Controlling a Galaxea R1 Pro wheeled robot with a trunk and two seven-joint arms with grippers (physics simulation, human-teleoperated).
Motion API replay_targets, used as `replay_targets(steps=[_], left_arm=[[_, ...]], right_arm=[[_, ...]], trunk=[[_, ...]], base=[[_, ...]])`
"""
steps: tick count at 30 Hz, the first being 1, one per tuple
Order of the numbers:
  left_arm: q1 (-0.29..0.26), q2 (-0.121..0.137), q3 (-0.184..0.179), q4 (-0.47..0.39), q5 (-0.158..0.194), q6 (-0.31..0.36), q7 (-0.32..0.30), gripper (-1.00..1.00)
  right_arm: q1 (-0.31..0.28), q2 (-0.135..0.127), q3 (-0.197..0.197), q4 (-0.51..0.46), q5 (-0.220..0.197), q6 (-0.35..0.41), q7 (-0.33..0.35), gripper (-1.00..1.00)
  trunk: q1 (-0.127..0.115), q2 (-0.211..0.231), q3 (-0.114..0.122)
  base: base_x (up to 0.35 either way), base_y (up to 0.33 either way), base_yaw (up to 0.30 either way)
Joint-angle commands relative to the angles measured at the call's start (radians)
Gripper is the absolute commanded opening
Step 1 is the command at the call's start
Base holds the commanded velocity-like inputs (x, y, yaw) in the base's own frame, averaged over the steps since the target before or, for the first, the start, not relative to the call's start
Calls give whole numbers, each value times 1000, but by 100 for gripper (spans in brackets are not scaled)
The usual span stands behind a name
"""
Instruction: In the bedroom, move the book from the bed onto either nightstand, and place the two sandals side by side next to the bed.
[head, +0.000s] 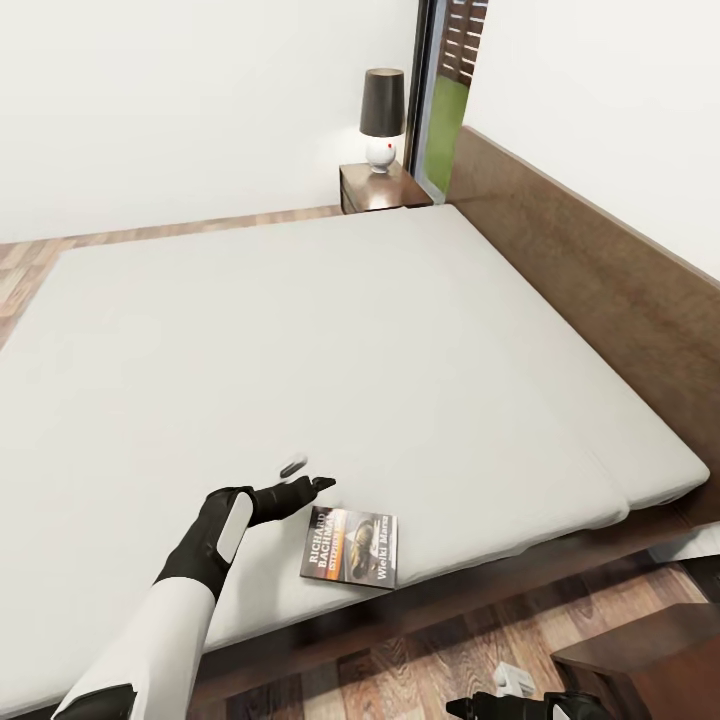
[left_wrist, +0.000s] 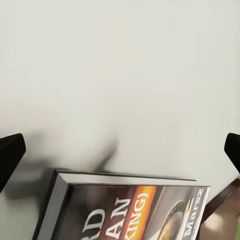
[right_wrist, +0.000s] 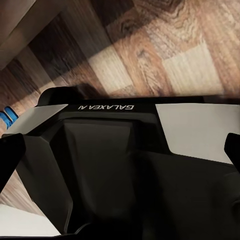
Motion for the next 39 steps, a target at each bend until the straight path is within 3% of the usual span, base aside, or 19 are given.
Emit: replay_targets(steps=[1, 32, 39], left_arm=[[-1, -1, 6, 0, 1, 7, -2, 100], [-1, -1, 5, 0, 1, 7, -2, 100], [-1, -1, 4, 1, 1, 7, -2, 100]], right_arm=[[0, -1, 7, -1, -10, 6, 0, 100], [0, -1, 7, -1, -10, 6, 0, 100], [0, -1, 8, -1, -10, 6, 0, 100]], trunk=[[0, 0, -1], [0, 0, -1], [0, 0, -1]], base=[[0, 2, 0], [-41, 0, 0], [0, 0, -134]])
